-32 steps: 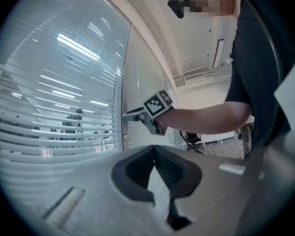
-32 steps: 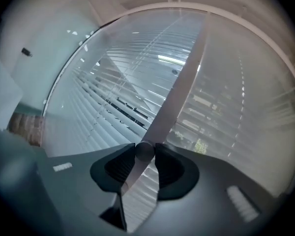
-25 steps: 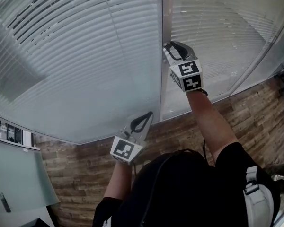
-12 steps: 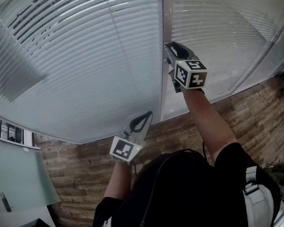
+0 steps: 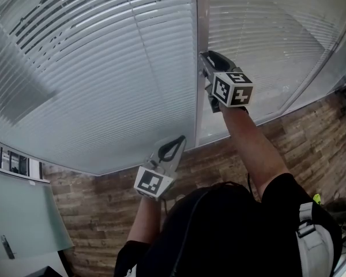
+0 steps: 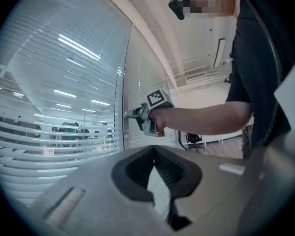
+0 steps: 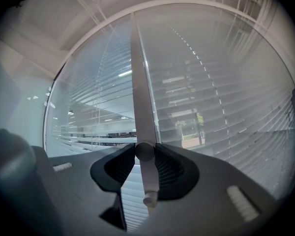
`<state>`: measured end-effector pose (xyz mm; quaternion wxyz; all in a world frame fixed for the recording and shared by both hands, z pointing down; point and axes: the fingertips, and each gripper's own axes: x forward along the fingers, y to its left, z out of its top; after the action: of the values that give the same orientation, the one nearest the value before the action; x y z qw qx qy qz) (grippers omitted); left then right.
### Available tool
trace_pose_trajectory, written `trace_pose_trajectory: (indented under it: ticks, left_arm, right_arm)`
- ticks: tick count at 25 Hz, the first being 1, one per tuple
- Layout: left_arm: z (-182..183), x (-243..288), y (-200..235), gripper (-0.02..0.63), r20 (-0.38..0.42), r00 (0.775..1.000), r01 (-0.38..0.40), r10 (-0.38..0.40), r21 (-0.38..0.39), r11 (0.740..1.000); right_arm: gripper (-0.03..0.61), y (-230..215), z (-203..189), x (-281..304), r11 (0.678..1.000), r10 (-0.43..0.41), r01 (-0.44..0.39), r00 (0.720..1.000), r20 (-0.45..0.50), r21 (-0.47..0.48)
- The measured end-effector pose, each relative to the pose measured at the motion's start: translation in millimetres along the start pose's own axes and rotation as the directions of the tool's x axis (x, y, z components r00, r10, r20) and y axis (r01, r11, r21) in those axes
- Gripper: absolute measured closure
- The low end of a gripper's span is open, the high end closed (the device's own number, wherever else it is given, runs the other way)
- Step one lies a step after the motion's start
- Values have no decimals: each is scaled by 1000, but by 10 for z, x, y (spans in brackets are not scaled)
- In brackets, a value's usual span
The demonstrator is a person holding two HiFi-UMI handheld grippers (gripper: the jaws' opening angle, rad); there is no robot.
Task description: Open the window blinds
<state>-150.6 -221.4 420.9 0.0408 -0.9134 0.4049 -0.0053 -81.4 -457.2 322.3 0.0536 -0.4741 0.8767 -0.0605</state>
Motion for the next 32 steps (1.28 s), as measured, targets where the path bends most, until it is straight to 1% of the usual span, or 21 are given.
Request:
trace_pose_trajectory:
  ticks: [5,10,14,17,20,23,26,28,30,32]
  left_arm:
    - [66,3,-26,609,-26,1000,2,-2,-11,1000]
    - [38,-15,0,609,-10,1000,-9,9,-8,1000]
    - [11,-23,16,609,6,1000,-11,11,14,1000]
    - [30,-15,3,609,-20,1000,-8,8,-2,1000]
    - [1,13,-3,609,-10,1000,-2,2,15,1000]
    - [11,46,-57,609,-33,999,7,-7,-10,1000]
    - [12,80,-70,609,-28,1000,9,-9,-12,1000]
    - [36,105,-80,609,-32,999,8,-9,-24,1000]
    - [48,136,-101,610,-30,999,14,-14,-26,1000]
    - [79,173,-143,610,-27,999,26,-27,-21,999]
  right_arm:
    - [446,2,4,2,1000,-1,1,1000,-4,-27]
    - [445,6,-1,11,999,-4,4,1000,-3,-37]
    - [440,5,-11,6,999,5,-5,1000,-11,-43]
    - [429,0,-24,-7,999,16,-17,1000,-13,-46]
    - [422,-13,-48,-56,998,27,-28,1000,-11,-55]
    - [422,-19,-74,-152,996,43,-43,999,-9,-80]
    - [433,29,-60,-282,986,93,-92,996,3,-140]
    - [464,95,-46,-390,976,151,-147,988,11,-162]
    - [516,142,-33,-525,965,204,-198,979,17,-172]
    - [528,152,-5,-684,956,234,-226,972,20,-185]
